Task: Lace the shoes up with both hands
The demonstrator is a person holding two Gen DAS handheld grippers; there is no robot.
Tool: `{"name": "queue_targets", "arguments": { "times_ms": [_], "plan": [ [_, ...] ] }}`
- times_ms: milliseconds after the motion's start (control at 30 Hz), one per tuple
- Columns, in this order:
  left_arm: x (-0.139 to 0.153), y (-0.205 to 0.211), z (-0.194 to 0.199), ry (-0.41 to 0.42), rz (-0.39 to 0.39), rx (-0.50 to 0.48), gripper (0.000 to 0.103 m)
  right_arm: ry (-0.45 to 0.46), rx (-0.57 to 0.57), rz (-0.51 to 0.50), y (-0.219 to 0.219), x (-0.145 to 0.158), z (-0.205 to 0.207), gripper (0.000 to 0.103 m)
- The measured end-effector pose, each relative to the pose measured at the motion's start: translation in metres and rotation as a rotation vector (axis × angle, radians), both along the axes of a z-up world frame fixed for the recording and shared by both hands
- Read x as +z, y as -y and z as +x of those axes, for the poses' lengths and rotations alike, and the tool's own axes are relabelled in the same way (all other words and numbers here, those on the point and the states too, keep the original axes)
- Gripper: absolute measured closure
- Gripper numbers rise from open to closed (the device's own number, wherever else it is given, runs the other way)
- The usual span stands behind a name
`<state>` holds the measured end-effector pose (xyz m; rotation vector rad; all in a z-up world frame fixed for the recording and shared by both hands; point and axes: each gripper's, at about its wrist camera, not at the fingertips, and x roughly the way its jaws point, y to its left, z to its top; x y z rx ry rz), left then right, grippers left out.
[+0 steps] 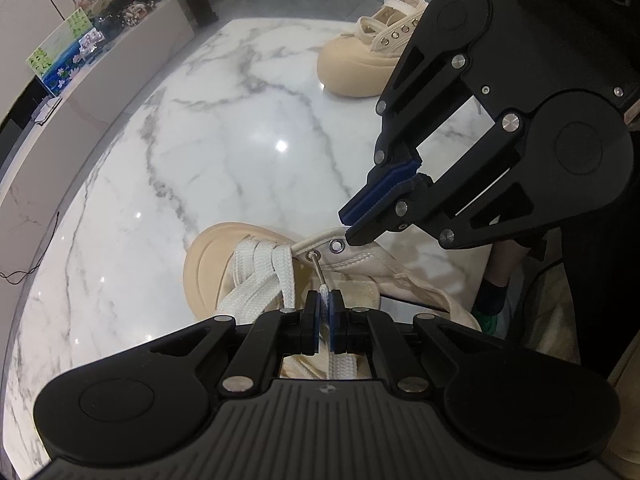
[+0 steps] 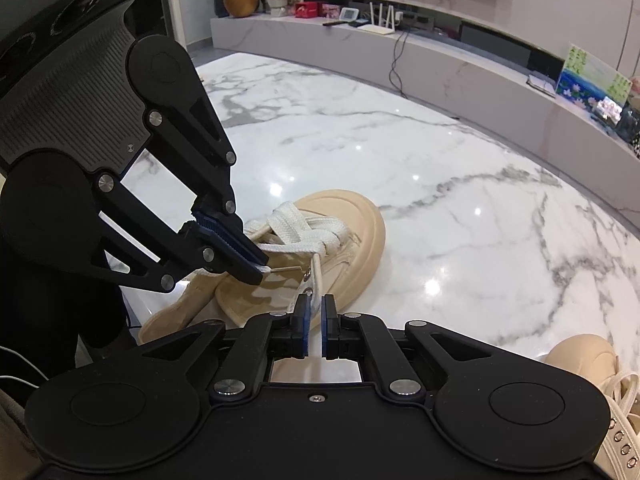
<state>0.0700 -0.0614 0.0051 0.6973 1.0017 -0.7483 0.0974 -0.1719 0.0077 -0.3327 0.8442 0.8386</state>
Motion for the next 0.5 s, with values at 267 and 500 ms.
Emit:
{"name": "queue_targets", "arguments": {
  "times_ms": [267,500],
  "plan": [
    [-0.0013,-0.0011,0.0018,-0.001,0.008,0.006,0.100,0.008,0.004,0.034,-0.0053,0.0019,0.0013,0.098],
    [-0.0007,-0.0040,0.0027,-0.004,0.006,0.010,0.100,-0.003,-0.015,0.037,-0.0025,0.0000,0.0035,0.100]
  ]
}}
